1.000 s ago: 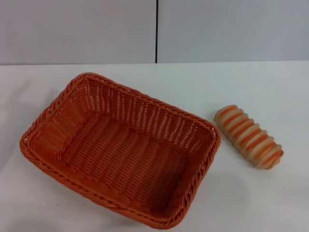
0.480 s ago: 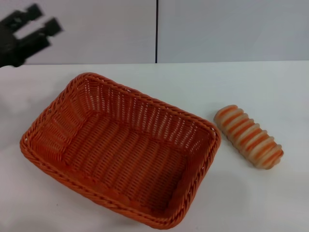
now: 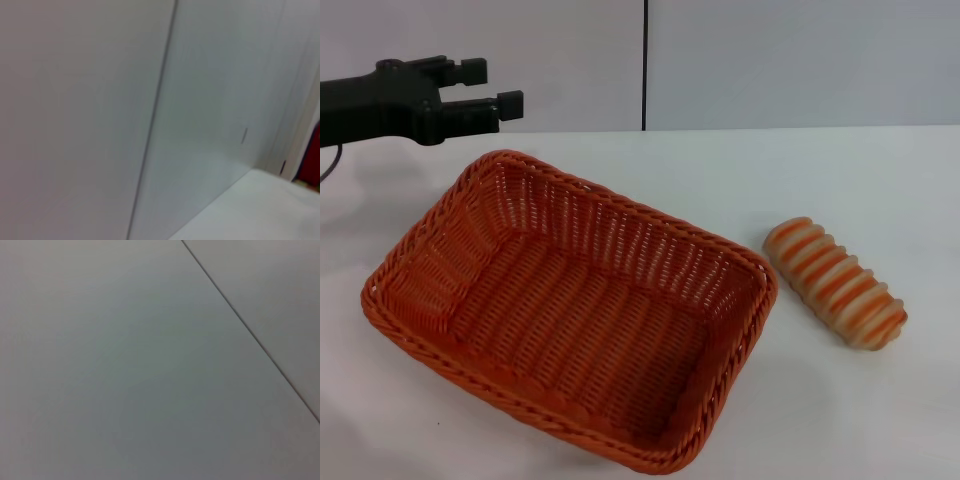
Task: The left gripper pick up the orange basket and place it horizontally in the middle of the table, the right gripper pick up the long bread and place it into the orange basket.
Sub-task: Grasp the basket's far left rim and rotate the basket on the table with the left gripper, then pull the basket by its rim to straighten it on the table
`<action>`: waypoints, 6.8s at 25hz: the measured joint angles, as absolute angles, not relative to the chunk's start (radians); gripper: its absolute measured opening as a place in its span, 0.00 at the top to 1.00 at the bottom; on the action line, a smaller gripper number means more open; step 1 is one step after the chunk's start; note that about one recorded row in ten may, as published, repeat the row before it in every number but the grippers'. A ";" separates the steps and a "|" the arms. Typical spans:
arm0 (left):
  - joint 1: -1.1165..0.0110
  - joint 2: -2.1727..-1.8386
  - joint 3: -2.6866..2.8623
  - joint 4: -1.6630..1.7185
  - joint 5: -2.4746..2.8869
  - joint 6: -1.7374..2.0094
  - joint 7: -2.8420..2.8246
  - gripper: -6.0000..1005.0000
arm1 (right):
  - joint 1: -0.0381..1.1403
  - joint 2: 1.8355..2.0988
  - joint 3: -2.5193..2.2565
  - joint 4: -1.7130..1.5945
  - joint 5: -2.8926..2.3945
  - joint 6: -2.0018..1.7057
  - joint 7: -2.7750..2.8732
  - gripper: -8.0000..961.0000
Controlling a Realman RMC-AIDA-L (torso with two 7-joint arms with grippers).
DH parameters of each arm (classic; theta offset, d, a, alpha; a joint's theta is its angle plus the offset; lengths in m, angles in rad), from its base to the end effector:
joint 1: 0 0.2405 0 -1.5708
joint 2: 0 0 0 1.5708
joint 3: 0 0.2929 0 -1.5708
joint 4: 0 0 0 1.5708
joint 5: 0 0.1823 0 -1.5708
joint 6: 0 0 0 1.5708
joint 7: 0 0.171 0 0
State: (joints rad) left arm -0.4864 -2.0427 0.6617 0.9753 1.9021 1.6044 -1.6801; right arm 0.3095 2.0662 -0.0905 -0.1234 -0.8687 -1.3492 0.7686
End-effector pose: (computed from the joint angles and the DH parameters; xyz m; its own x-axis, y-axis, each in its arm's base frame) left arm -0.2488 0.3557 0.0338 0.7466 0.3256 0.5801 0.5381 -0.8083 -0.2389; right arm 0.4301 0.2834 0.1111 0.3061 0.3898 -0.8686 -0.9420 0.2559 -0.2172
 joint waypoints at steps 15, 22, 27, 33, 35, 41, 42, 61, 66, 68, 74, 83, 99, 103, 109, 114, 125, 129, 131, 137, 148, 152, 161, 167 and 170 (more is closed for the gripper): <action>-0.544 -2.044 0.676 1.127 2.210 1.575 -1.874 0.23 | 0.304 2.070 -0.090 -0.122 -0.882 -1.340 0.769 0.16; -0.564 -2.055 0.684 1.117 2.262 1.546 -1.885 0.23 | 0.307 2.068 -0.090 -0.119 -0.884 -1.339 0.769 0.16; -0.565 -2.054 0.697 1.108 2.263 1.527 -1.887 0.23 | 0.306 2.068 -0.090 -0.121 -0.885 -1.339 0.769 0.16; -0.573 -2.056 0.744 1.098 2.321 1.480 -1.916 0.23 | 0.310 2.068 -0.091 -0.123 -0.887 -1.317 0.769 0.16; -0.579 -2.057 0.768 1.083 2.343 1.456 -1.924 0.23 | 0.311 2.068 -0.090 -0.123 -0.893 -1.312 0.769 0.16; -0.590 -2.057 0.775 1.049 2.376 1.438 -1.924 0.23 | 0.313 2.068 -0.091 -0.125 -0.894 -1.311 0.769 0.16; -0.590 -2.057 0.775 1.049 2.376 1.438 -1.924 0.23 | 0.313 2.068 -0.090 -0.124 -0.894 -1.311 0.769 0.16; -0.614 -2.060 0.843 1.001 2.393 1.368 -1.941 0.25 | 0.310 2.066 -0.085 -0.126 -0.892 -1.296 0.768 0.16; -0.614 -2.060 0.849 1.005 2.399 1.366 -1.949 0.26 | 0.306 2.066 -0.081 -0.126 -0.887 -1.296 0.768 0.16; -0.614 -2.060 0.850 1.008 2.404 1.366 -1.950 0.26 | 0.305 2.066 -0.081 -0.126 -0.887 -1.296 0.768 0.16; -0.610 -2.060 0.861 1.012 2.406 1.367 -1.945 0.28 | 0.305 2.066 -0.081 -0.126 -0.886 -1.288 0.768 0.16; -0.603 -2.060 0.861 1.009 2.407 1.366 -1.940 0.73 | 0.302 2.066 -0.067 -0.126 -0.875 -1.287 0.768 0.16; -0.580 -2.054 0.780 1.019 2.280 1.447 -2.009 0.78 | 0.302 2.066 -0.067 -0.126 -0.876 -1.287 0.768 0.16; -0.576 -2.053 0.698 1.023 2.237 1.499 -2.041 0.78 | 0.306 2.066 -0.066 -0.126 -0.876 -1.286 0.768 0.16; -0.567 -2.052 0.626 1.028 2.209 1.530 -2.104 0.80 | 0.311 2.066 -0.066 -0.126 -0.876 -1.273 0.768 0.16; -0.504 -2.058 0.599 1.024 2.101 1.535 -2.187 0.80 | 0.311 2.066 -0.066 -0.126 -0.876 -1.272 0.768 0.16; -0.402 -2.065 0.612 0.882 1.993 1.419 -2.175 0.80 | 0.319 2.057 -0.070 -0.127 -0.876 -1.230 0.768 0.16; -0.396 -2.065 0.615 0.862 1.993 1.404 -2.171 0.80 | 0.327 2.055 -0.072 -0.133 -0.876 -1.216 0.768 0.16; -0.390 -2.066 0.623 0.856 1.992 1.403 -2.170 0.80 | 0.333 2.054 -0.073 -0.138 -0.877 -1.210 0.768 0.16; -0.375 -2.067 0.633 0.852 1.992 1.400 -2.171 0.80 | 0.344 2.054 -0.075 -0.140 -0.878 -1.208 0.768 0.16; -0.364 -2.066 0.663 0.848 1.992 1.393 -2.182 0.80 | 0.346 2.054 -0.075 -0.148 -0.878 -1.197 0.764 0.16; -0.363 -2.063 0.665 0.848 1.996 1.392 -2.195 0.80 | 0.350 2.054 -0.075 -0.149 -0.878 -1.196 0.765 0.16; -0.364 -2.058 0.666 0.857 1.998 1.413 -2.206 0.77 | 0.357 2.054 -0.075 -0.149 -0.881 -1.186 0.763 0.16; -0.370 -2.057 0.663 0.880 1.996 1.427 -2.206 0.59 | 0.358 2.053 -0.077 -0.151 -0.882 -1.184 0.763 0.16; -0.369 -2.057 0.653 0.922 1.988 1.436 -2.198 0.55 | 0.354 2.049 -0.096 -0.152 -0.891 -1.186 0.766 0.16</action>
State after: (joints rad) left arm -0.3688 -2.0568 0.6529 0.9224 1.9879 1.4358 -2.1984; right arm 0.3541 2.0493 -0.0961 -0.1521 -0.8915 -1.1864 0.7657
